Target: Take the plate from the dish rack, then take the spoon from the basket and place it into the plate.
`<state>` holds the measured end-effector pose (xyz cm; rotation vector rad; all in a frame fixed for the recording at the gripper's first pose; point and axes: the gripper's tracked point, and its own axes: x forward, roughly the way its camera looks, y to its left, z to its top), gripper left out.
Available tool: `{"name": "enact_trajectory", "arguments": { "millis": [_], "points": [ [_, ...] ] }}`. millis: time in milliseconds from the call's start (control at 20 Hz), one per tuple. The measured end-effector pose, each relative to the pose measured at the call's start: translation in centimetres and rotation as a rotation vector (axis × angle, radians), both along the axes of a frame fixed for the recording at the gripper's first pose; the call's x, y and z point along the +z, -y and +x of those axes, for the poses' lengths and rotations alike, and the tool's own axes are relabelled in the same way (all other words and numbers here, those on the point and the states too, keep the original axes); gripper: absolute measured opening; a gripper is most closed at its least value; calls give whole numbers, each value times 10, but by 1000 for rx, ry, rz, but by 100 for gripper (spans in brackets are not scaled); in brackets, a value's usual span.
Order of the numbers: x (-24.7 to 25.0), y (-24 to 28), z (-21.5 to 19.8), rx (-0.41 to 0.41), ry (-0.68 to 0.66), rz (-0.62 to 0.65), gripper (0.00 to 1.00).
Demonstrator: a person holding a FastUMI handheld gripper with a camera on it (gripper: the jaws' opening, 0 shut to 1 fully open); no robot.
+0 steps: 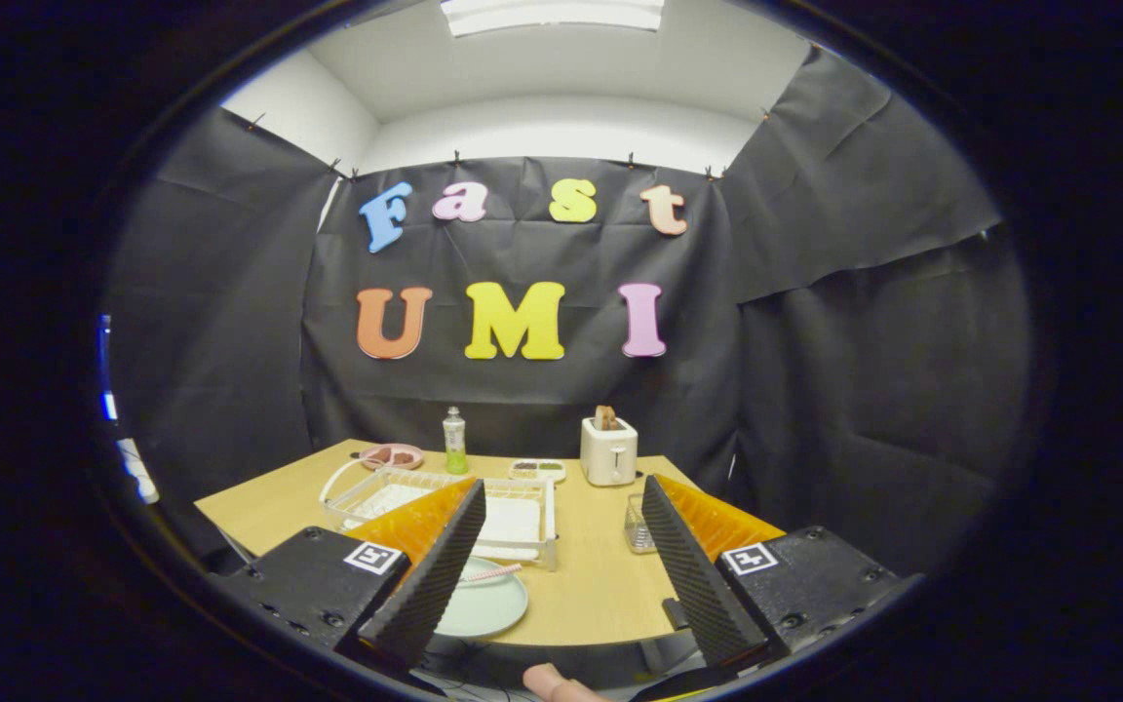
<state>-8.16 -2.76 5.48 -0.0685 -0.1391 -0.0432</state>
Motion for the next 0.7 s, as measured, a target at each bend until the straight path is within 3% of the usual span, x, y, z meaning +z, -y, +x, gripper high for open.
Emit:
{"name": "enact_trajectory", "arguments": {
  "millis": [700],
  "points": [
    [-9,11,-2,6,-14,31,100]
  ]
}}
